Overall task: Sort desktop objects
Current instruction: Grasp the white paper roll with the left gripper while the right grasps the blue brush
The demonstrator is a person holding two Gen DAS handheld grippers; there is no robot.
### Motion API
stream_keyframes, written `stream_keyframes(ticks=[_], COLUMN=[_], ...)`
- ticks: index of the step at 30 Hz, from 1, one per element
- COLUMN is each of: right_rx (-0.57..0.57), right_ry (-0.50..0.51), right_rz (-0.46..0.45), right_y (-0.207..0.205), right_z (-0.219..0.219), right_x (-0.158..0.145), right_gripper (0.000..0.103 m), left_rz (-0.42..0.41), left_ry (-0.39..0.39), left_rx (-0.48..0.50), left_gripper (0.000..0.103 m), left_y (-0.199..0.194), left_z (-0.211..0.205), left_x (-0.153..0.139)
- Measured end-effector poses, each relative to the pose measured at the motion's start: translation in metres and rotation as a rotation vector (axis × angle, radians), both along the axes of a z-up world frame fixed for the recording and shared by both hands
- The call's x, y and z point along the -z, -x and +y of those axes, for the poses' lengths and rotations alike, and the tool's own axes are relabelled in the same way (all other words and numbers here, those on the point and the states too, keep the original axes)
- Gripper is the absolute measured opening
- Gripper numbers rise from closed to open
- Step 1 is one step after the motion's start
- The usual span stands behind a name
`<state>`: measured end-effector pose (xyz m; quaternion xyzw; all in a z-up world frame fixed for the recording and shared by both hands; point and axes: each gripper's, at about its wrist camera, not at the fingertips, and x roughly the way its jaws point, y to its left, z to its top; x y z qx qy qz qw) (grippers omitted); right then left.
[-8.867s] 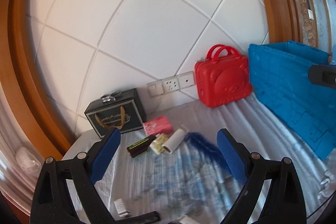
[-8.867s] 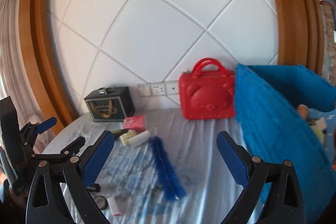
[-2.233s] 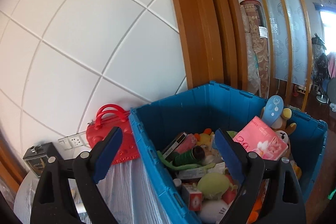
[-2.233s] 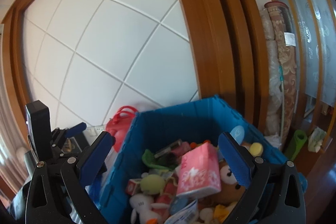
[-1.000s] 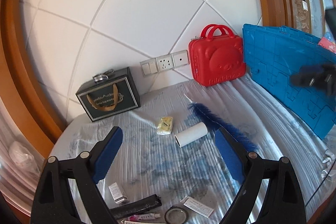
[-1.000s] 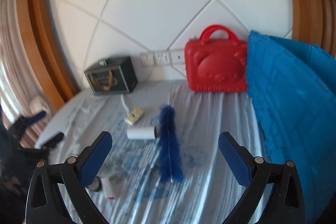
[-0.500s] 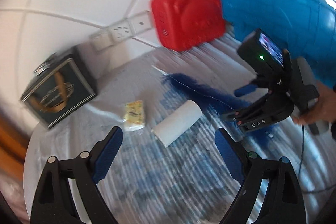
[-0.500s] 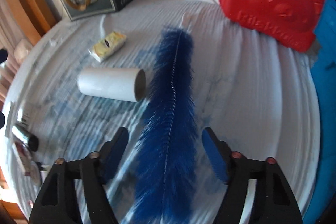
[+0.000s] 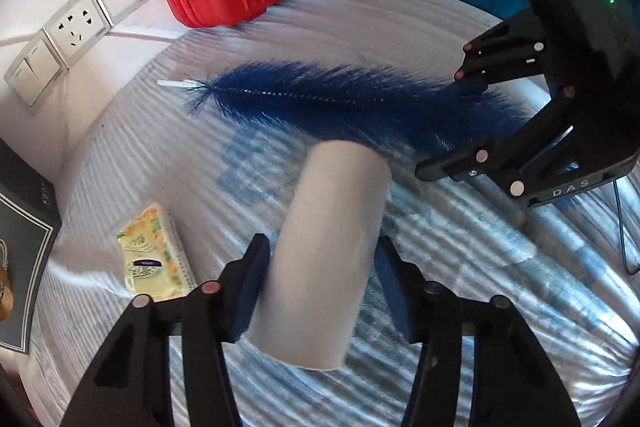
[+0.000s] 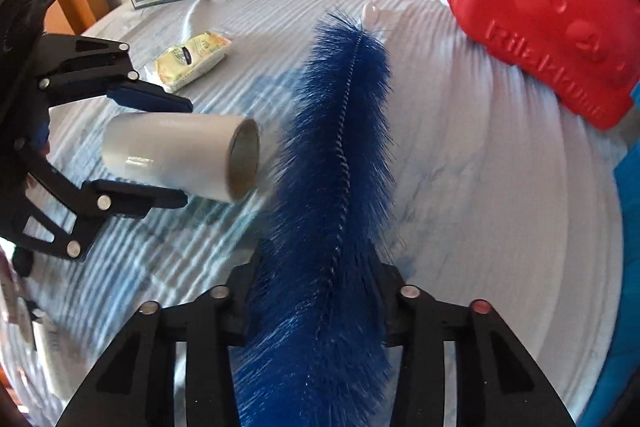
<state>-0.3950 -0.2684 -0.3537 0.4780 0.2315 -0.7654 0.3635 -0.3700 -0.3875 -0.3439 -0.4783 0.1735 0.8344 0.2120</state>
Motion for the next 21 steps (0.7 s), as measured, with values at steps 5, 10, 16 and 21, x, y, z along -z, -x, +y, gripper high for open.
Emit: stream_keyframes(ticks=[5,10,16,21], right_rx=[-0.028,0.002,0.023,0.035], right_ry=[0.037,0.138,0.234,0.306], right_rz=[-0.048,-0.115,-0.139,-0.082], right_y=[0.000,-0.003,-0.020,-0.040], right_z=[0.000,0.014,0.036,0.058], right_x=[-0.010,-0.031,-0.070,-0.111], right_gripper=[0.025,0.023,0.023,0.023], left_rz=[0.025,0.073,0.101,0.145], left_ry=[-0.035,-0.064,-0.086,-0.091], left_rx=[-0.043,-0.101,-0.142,-0.167], left_gripper=[0.049,0.048,0.048,0.048], left_y=[-0.016,-0.047,-0.073,-0.088], left_z=[0.003,0.010,0.010,0.012], left_x=[-0.004,-0.015,-0.042,-0.068])
